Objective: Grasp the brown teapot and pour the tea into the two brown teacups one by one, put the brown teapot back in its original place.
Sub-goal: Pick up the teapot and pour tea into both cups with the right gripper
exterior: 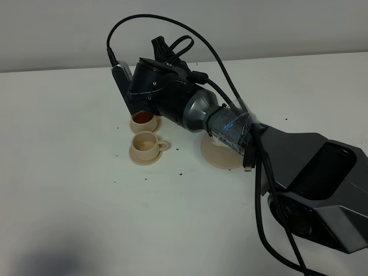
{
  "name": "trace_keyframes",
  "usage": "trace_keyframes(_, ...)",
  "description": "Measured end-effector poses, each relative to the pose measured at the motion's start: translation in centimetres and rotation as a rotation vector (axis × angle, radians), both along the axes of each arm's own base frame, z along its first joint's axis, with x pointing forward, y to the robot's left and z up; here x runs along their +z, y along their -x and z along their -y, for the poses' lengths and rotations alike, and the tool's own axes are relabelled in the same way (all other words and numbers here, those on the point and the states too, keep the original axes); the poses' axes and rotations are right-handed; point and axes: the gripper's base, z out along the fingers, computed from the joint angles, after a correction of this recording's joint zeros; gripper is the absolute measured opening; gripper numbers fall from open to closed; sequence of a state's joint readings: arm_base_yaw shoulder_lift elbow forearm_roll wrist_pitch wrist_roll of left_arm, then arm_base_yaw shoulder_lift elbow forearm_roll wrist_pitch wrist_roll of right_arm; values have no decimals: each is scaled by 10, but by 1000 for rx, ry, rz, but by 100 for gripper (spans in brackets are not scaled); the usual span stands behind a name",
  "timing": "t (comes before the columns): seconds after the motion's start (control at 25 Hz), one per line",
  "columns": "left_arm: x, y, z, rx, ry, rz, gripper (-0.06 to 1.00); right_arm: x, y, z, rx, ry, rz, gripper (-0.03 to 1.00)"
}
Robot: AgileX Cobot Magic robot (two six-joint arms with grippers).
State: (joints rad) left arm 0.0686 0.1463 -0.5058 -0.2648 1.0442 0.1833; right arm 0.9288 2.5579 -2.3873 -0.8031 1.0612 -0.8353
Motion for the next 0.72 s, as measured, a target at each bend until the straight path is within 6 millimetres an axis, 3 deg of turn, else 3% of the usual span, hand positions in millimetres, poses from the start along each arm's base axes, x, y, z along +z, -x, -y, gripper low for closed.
trace_keyframes(0.72, 0, 0, 0, 1, 1, 0, 25, 47, 0, 39, -93, -169, -317, 11)
